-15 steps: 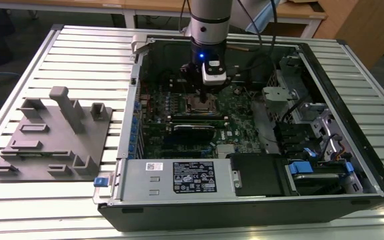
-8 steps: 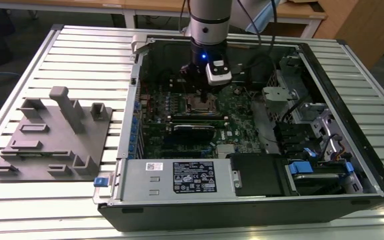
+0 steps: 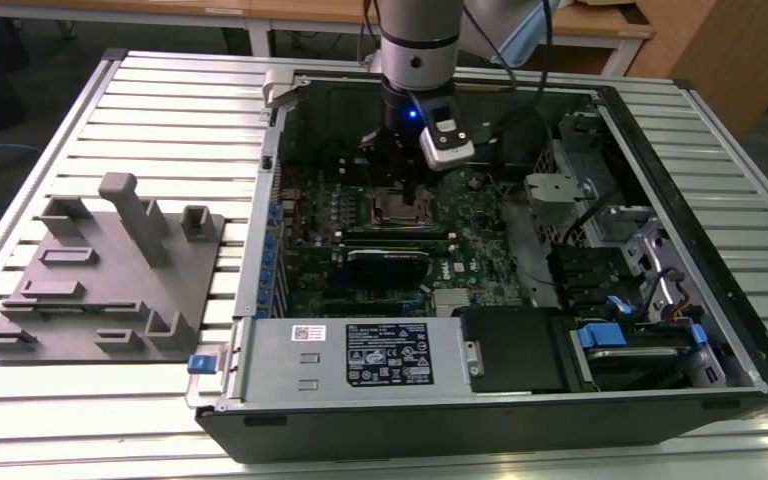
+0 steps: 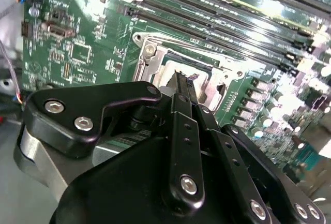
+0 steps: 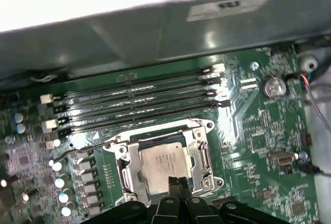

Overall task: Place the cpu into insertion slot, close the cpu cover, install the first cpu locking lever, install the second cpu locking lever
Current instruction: 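Close the cpu cover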

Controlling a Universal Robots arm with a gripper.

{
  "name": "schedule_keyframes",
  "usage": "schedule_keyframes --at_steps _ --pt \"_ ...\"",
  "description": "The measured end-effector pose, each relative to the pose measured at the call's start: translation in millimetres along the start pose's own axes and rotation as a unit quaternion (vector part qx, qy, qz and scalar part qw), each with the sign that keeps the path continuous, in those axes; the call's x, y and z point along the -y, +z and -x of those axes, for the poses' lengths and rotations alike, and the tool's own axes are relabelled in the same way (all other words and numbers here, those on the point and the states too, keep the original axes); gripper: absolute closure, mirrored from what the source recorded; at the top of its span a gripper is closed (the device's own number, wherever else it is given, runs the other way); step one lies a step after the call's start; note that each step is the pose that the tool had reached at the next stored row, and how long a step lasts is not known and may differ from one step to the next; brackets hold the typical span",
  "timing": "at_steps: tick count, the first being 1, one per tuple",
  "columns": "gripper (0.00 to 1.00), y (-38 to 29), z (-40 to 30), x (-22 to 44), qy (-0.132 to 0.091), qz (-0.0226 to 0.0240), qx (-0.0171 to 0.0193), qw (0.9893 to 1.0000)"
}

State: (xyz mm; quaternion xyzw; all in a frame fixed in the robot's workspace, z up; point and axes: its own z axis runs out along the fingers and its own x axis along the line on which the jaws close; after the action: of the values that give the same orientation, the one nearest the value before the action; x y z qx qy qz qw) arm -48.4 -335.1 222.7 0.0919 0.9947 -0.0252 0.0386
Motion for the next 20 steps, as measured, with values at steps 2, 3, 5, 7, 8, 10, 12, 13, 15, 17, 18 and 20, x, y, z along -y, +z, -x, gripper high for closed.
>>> schedule_keyframes --at_steps 2,3,5,7,8,10,12,13,15,17,18,20 --pt "0.90 0.3 0.0 0.0 -0.017 0.0015 0.0008 0.9998" --pt "0.90 0.4 0.0 0.0 -0.026 0.0022 0.0012 0.9996" --pt "0.90 0.8 -0.1 0.0 -0.045 0.0037 0.0020 0.9990" --pt "0.90 1.1 -0.1 0.0 -0.059 0.0052 0.0025 0.9982" --pt "0.90 1.2 -0.2 0.0 -0.062 0.0063 0.0025 0.9981" --pt "0.90 1.3 -0.2 -0.1 -0.063 0.0071 0.0025 0.9980" --pt "0.90 1.4 -0.1 -0.1 -0.064 0.0072 0.0025 0.9980" --pt "0.90 1.4 -0.1 -0.1 -0.064 0.0072 0.0024 0.9979" --pt "0.90 1.7 0.1 -0.1 -0.064 0.0061 -0.0100 0.9979" --pt "0.90 1.8 0.2 -0.1 -0.065 0.0048 -0.0206 0.9977" --pt "0.90 1.8 0.2 -0.1 -0.065 0.0048 -0.0207 0.9977" --pt "0.90 1.9 0.2 -0.1 -0.065 0.0050 -0.0207 0.9977"
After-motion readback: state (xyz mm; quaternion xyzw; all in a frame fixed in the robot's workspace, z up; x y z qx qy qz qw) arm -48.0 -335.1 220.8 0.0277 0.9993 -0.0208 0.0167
